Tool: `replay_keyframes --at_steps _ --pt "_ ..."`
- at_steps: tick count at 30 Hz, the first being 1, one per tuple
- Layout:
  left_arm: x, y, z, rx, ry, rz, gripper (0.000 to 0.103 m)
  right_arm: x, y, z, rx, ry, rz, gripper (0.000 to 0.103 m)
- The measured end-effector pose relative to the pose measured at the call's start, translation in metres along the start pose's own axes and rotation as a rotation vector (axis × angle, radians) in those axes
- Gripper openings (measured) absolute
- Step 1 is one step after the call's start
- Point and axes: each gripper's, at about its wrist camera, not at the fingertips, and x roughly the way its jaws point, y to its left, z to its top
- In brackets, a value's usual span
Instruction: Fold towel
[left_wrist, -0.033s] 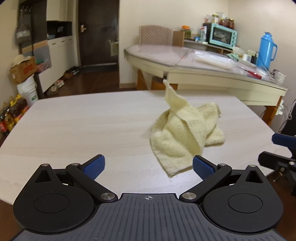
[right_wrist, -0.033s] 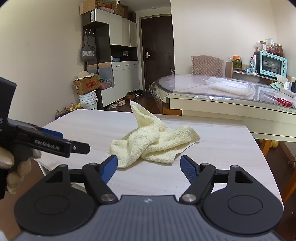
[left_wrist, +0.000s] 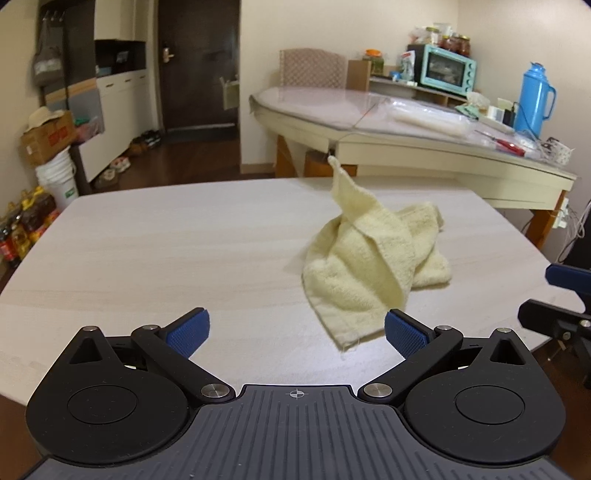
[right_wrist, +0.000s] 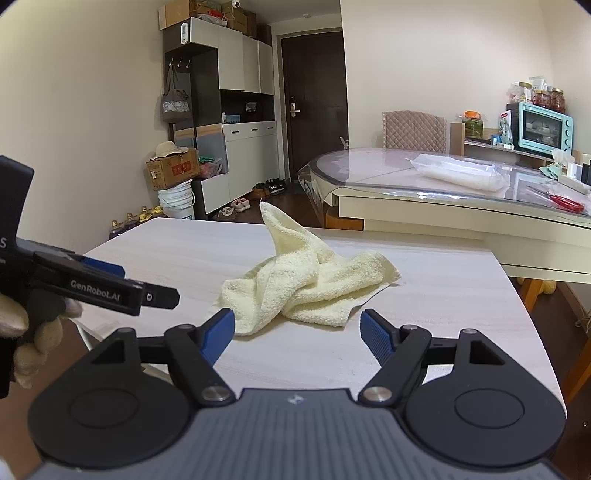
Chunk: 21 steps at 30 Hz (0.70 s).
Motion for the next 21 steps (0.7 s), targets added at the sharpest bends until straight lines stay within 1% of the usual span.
replay_keyframes --at_steps 6,8,9,11,21 --pt "-0.001 0.011 -0.009 0.007 -0.022 -0.034 0.103 -0.001 -0.001 -0.001 0.002 0.002 0.009 0.078" --pt "0.001 0.0 -0.01 0.031 -0.014 0.001 0.103 0.004 -0.002 0.003 0.003 0.018 0.013 0.078" --pt "0.0 0.0 -0.012 0.032 -0.016 -0.003 0.103 0.004 -0.001 0.002 -0.002 0.014 0.007 0.078" --pt "0.008 -0.006 -0.003 0.015 0.027 0.023 0.103 0.003 0.001 0.001 -0.008 0.008 0.003 0.078" --pt "0.004 -0.01 -0.003 0.026 0.034 0.018 0.103 0.001 0.003 0.0 -0.003 0.011 -0.004 0.078"
